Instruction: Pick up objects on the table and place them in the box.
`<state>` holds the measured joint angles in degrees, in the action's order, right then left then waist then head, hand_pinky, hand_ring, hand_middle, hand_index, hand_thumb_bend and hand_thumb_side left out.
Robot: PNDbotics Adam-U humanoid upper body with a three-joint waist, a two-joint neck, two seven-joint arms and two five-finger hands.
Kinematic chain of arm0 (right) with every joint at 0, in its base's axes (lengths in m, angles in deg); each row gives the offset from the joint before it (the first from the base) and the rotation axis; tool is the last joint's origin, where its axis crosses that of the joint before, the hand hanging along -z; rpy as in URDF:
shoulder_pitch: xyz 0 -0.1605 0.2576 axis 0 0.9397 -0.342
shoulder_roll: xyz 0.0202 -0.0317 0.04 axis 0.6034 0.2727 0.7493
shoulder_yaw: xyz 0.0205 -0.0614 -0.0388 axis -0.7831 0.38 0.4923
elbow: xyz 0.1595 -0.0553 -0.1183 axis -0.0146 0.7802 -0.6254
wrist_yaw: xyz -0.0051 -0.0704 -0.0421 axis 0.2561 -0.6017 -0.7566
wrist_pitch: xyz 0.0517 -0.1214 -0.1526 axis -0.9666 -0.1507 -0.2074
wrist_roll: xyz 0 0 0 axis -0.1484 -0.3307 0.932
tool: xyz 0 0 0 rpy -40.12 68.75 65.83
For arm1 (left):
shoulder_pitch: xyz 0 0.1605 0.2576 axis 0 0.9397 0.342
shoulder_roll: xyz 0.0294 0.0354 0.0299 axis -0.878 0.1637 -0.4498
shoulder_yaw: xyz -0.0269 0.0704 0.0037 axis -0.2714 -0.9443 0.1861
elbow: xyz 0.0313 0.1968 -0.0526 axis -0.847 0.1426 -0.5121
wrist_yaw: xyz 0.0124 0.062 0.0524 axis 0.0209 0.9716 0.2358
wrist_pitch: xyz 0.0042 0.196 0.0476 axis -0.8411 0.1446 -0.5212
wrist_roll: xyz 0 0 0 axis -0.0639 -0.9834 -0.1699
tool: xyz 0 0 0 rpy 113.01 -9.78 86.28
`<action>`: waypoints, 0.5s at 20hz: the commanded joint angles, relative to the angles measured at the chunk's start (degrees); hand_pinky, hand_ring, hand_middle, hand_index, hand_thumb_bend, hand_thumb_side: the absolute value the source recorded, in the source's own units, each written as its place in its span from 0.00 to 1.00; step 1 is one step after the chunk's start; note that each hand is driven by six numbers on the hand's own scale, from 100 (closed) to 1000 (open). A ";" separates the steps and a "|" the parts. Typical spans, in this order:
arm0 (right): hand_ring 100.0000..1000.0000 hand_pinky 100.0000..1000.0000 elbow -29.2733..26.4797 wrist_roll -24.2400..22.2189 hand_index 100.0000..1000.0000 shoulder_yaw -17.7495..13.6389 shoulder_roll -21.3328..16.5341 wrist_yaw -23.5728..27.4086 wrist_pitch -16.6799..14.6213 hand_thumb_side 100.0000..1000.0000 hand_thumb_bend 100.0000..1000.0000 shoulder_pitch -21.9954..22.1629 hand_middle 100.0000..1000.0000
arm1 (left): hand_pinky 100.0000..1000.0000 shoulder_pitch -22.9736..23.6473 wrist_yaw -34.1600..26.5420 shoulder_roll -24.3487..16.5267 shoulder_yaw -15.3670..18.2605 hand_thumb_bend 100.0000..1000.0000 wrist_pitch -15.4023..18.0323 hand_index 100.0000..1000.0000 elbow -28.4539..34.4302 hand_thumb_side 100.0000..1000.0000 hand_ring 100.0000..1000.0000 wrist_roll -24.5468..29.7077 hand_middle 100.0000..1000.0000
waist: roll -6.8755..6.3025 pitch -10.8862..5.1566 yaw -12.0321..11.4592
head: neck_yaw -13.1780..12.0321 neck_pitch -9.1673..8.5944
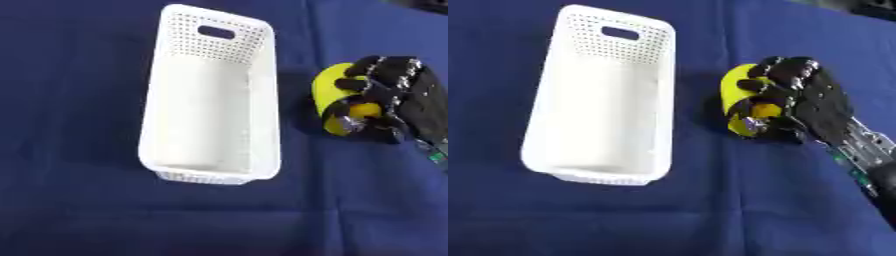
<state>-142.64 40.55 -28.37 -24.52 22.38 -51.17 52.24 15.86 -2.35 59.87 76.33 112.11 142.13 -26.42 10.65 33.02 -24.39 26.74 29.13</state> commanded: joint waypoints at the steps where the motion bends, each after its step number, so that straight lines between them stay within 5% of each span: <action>1: 0.00 0.00 -1.69 -1.58 0.05 -1.00 -0.93 2.39 -0.95 0.60 0.00 0.71 0.00 | 0.77 0.05 0.15 -0.22 -0.06 0.00 -0.05 0.78 0.91 0.79 0.47 0.26 0.65 | -0.65 -1.04 0.42 | 0.64 -0.67; 10: 0.00 0.00 -4.10 -1.59 0.05 -2.24 -2.22 4.32 0.24 0.57 0.00 2.91 0.00 | 0.77 0.43 -0.29 -0.42 0.04 0.00 -0.27 0.78 0.91 0.79 0.47 0.17 0.65 | -1.62 -3.06 1.98 | 1.51 -0.86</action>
<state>-145.56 38.68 -29.52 -24.62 26.10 -51.13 54.89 16.27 -2.37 59.87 76.33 111.88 142.13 -26.20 9.39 31.61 -22.51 27.28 29.08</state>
